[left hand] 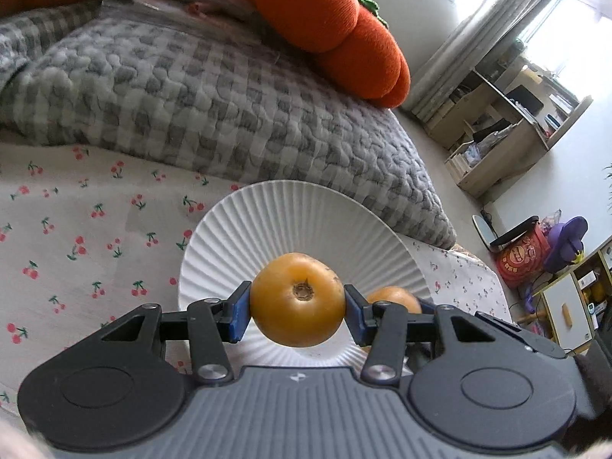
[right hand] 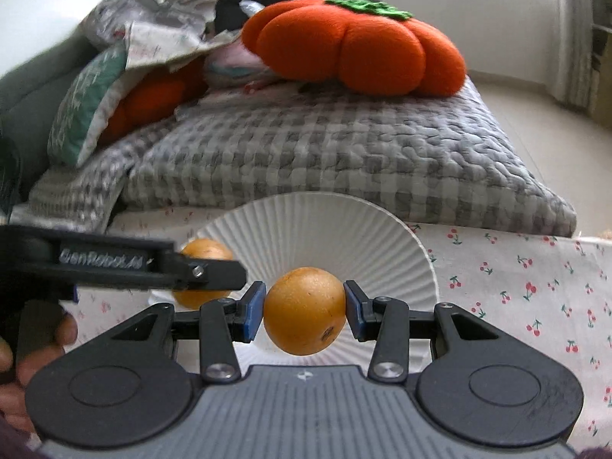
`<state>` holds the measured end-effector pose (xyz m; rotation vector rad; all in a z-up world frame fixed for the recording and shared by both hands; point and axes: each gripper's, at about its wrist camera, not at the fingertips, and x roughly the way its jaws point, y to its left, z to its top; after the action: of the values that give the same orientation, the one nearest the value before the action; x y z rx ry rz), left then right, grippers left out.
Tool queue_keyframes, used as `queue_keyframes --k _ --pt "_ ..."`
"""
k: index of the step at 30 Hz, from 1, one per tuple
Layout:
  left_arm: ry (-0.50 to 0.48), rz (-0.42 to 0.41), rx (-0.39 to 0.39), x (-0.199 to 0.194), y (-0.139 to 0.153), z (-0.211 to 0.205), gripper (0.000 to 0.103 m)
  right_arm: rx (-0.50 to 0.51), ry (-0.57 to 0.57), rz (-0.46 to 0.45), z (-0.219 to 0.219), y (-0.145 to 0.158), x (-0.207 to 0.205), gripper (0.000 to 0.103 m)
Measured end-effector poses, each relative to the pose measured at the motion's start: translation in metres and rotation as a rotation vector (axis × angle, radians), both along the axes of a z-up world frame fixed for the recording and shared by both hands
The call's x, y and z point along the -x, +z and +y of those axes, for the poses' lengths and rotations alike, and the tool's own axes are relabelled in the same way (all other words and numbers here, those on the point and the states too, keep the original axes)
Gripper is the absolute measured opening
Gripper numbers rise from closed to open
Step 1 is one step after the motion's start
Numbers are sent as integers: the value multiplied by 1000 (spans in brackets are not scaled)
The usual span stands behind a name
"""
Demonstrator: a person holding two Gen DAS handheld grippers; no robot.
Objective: Organize fruits
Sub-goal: 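Carry the pear and orange onto the white plate and open both tools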
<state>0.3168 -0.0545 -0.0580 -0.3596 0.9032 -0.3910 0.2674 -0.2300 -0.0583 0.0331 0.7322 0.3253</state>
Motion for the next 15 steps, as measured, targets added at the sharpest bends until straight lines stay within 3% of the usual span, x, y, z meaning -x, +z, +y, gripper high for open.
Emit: queue_keyframes --k 10,15 --pt "-5 9 18 -7 -10 -9 44 120 66 -69 14 -12 9 42" --pt "0 -2 16 -9 -12 -6 44 173 87 -90 22 -18 9 48"
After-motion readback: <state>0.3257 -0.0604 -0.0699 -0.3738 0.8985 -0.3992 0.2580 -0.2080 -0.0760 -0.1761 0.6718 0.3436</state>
